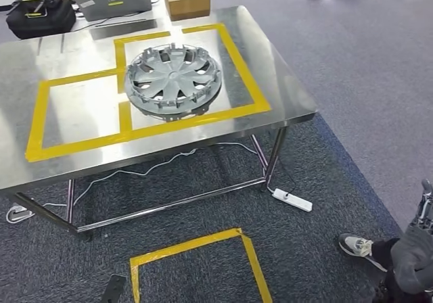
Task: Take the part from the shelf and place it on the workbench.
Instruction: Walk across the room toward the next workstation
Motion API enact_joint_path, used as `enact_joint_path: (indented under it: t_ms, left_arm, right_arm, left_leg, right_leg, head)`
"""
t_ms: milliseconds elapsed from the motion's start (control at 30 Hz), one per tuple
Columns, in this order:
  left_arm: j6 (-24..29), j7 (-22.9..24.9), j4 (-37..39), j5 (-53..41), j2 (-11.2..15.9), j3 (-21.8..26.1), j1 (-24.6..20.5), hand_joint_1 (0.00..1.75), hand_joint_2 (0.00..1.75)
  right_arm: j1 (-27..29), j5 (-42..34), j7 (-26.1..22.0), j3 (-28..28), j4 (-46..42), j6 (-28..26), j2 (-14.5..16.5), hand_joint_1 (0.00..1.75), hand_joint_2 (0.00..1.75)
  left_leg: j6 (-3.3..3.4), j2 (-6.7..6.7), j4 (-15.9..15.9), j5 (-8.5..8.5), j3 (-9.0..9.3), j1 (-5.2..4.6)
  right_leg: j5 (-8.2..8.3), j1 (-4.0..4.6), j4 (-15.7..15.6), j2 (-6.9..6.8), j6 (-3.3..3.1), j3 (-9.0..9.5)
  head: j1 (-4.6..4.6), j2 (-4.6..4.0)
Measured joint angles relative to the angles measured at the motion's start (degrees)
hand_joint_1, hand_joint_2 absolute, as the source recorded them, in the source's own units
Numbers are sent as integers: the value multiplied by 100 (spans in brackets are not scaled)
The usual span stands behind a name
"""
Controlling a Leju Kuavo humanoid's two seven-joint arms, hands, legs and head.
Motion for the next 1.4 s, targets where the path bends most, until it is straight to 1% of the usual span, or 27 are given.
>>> enact_joint_path:
  t_ms: [67,133,167,233,267,300,333,367,433,500,567,600,667,733,800,833,867,900,967,1033,1100,1167,1233,1300,1333,1367,1400]
  left_arm:
    - [56,54,0,55,-7,56,5,0,0]
    - [115,89,0,53,-17,98,5,0,0]
    - [155,101,0,36,-20,107,8,0,0]
    - [220,137,0,-2,-23,112,22,0,0]
    - [241,157,0,-15,-22,113,31,0,0]
    - [253,172,0,-25,-22,114,39,0,0]
    - [262,184,0,-31,-22,114,44,0,0]
    - [271,199,0,-33,-22,115,45,0,0]
    - [305,254,0,-37,-22,116,41,0,0]
    - [354,309,0,-19,-20,124,35,0,0]
    - [408,343,0,33,-15,155,29,0,0]
    - [441,358,0,61,-11,182,25,0,0]
    - [501,379,0,97,0,238,20,0,0]
    - [531,389,0,108,16,280,32,0,0]
    - [567,413,0,120,33,314,48,0,0]
    - [608,439,0,126,38,333,47,0,0]
    - [664,476,0,131,40,351,42,0,0]
    - [719,516,0,132,39,368,37,0,0]
    - [786,574,0,167,41,403,34,0,0]
    - [833,610,0,282,47,482,25,0,0]
    - [911,655,0,399,53,594,-4,0,0]
    - [958,656,0,441,73,683,-25,0,0]
    - [962,619,0,448,106,745,-18,0,0]
    - [961,601,0,449,134,796,1,0,0]
    - [961,596,0,450,146,816,5,0,0]
    - [961,589,0,450,156,826,5,0,0]
    - [962,575,0,450,167,831,1,0,0]
  right_arm:
    - [20,2,5,-36,0,18,40,0,0]
    - [27,16,15,-53,0,25,79,0,0]
    - [24,27,23,-55,0,26,97,0,0]
    - [18,44,49,-56,7,25,126,0,0]
    - [21,49,62,-58,14,23,136,0,0]
    - [25,50,74,-59,24,21,144,0,0]
    - [29,50,84,-61,35,20,151,0,0]
    - [30,50,94,-65,44,18,156,0,0]
    - [25,49,141,-83,64,18,163,0,0]
    - [9,48,224,-132,103,27,166,0,0]
    - [11,33,305,-219,186,55,169,0,0]
    - [20,20,330,-290,246,76,171,0,0]
    - [1,-6,346,-478,385,141,173,0,0]
    - [-42,-19,340,-663,519,197,174,0,0]
    - [-51,-19,350,-783,626,210,177,0,0]
    - [-56,-14,378,-841,683,204,182,0,0]
    - [-76,-8,431,-924,771,197,192,0,0]
    - [-114,6,500,-1039,898,196,206,0,0]
    - [-263,125,619,-1380,1365,283,231,0,0]
    - [-559,400,568,-1863,2270,482,225,0,0]
    - [-961,726,328,-2446,3669,564,149,0,0]
    - [-1327,956,163,-3005,5228,513,22,0,0]
    - [-1574,1060,163,-3407,6537,496,-79,0,0]
    - [-1712,1103,169,-3650,7483,497,-136,0,0]
    - [-1754,1114,168,-3732,7845,497,-153,0,0]
    - [-1786,1124,189,-3795,8131,498,-164,0,0]
    - [-1823,1140,260,-3846,8374,506,-176,0,0]
  left_leg:
    - [-53,67,11,-4,-6,0]
    - [-119,-65,157,-138,-67,19]
    - [-150,-185,397,-300,-173,28]
    - [-177,-367,1167,-692,-526,39]
    - [-180,-390,1511,-813,-693,42]
    - [-177,-399,1702,-836,-791,43]
    - [-170,-406,1672,-737,-784,45]
    - [-159,-430,1425,-546,-672,49]
    - [-135,-649,651,-135,-307,76]
    - [-111,-858,157,-10,-92,104]
    - [-65,-828,72,-34,-75,102]
    - [-30,-770,64,-22,-78,100]
    - [50,-640,40,-6,-72,104]
    - [96,-504,36,-10,-73,87]
    - [107,-355,37,-14,-74,65]
    - [108,-284,38,-17,-71,57]
    - [105,-214,38,-22,-64,52]
    - [97,-152,38,-29,-52,49]
    - [61,-53,40,-54,-14,29]
    - [7,33,38,-70,24,17]
    - [-59,94,33,-83,45,38]
    - [-128,-77,184,-231,-9,54]
    - [-164,-323,769,-598,-259,61]
    - [-169,-393,1495,-897,-597,66]
    - [-166,-401,1663,-898,-688,65]
    - [-157,-409,1613,-783,-682,65]
    - [-144,-435,1353,-575,-581,67]
  right_leg:
    - [24,3,10,116,-62,-26]
    - [58,-19,9,221,-131,-57]
    - [77,-34,3,272,-164,-70]
    - [98,-40,4,380,-203,-108]
    - [104,-39,5,441,-213,-123]
    - [109,-38,6,505,-218,-133]
    - [114,-39,7,575,-217,-136]
    - [119,-41,8,646,-212,-133]
    - [130,-44,12,781,-182,-135]
    - [147,-43,33,902,-119,-191]
    - [181,-57,25,1021,-35,-266]
    - [181,-65,29,999,1,-294]
    - [18,-58,263,742,58,-439]
    - [-366,-47,961,425,95,-767]
    - [-628,-48,1631,343,114,-1079]
    - [-604,-47,1693,335,114,-1098]
    - [-473,-45,1499,315,108,-984]
    - [-283,-42,1114,258,98,-763]
    - [8,-25,310,29,57,-312]
    - [85,5,17,-61,-2,-164]
    - [114,21,7,53,-72,-166]
    - [151,-3,-21,135,-144,-145]
    - [186,-27,-35,220,-196,-153]
    - [199,-30,-32,347,-215,-182]
    - [201,-31,-29,424,-217,-189]
    - [202,-33,-25,504,-215,-190]
    - [203,-37,-23,585,-211,-186]
  head:
    - [-9,0]
    - [-14,0]
    - [-20,0]
    - [-28,-1]
    - [-29,-1]
    - [-28,-1]
    - [-28,-1]
    - [-28,-1]
    - [-28,-1]
    - [-22,1]
    - [-20,1]
    - [-20,1]
    - [19,1]
    - [61,1]
    - [65,2]
    - [67,2]
    - [65,2]
    - [65,1]
    - [61,0]
    - [43,1]
    - [35,1]
    - [30,1]
    - [17,1]
    - [13,1]
    - [11,0]
    - [10,1]
    - [9,0]
